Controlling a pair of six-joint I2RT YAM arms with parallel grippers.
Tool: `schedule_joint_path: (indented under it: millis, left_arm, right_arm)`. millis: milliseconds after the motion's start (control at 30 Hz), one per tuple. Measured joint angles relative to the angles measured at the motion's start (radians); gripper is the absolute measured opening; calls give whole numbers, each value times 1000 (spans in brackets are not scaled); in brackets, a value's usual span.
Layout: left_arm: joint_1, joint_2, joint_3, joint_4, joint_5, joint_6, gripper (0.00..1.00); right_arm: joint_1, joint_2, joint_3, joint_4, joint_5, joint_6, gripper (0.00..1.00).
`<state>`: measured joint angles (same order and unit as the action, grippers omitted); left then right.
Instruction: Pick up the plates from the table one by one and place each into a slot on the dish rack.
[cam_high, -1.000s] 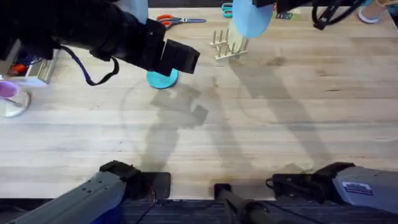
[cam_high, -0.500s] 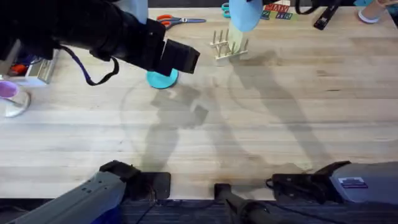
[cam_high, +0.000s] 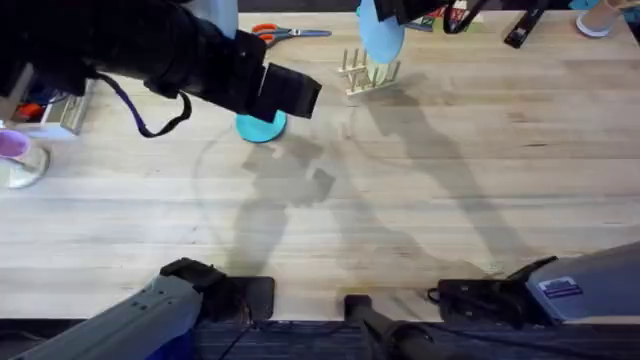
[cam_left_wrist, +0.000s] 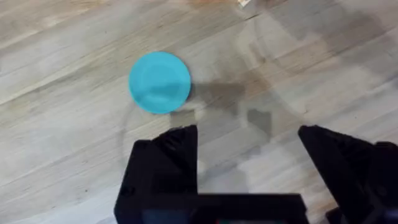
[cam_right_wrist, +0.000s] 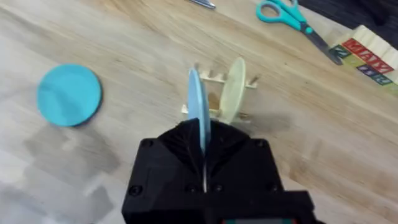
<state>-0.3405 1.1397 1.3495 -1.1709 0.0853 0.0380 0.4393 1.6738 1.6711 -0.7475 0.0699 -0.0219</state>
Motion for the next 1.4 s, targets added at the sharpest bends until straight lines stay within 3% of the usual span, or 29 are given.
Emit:
schedule_joint_path:
  millis: [800,1400]
  left_arm:
    - [0,0,0,0,0,0,994]
    - [0,0,0,0,0,0,993]
  right_arm:
    - [0,56,2,21,114,131,28]
    - [0,64,3,155,152,127,28]
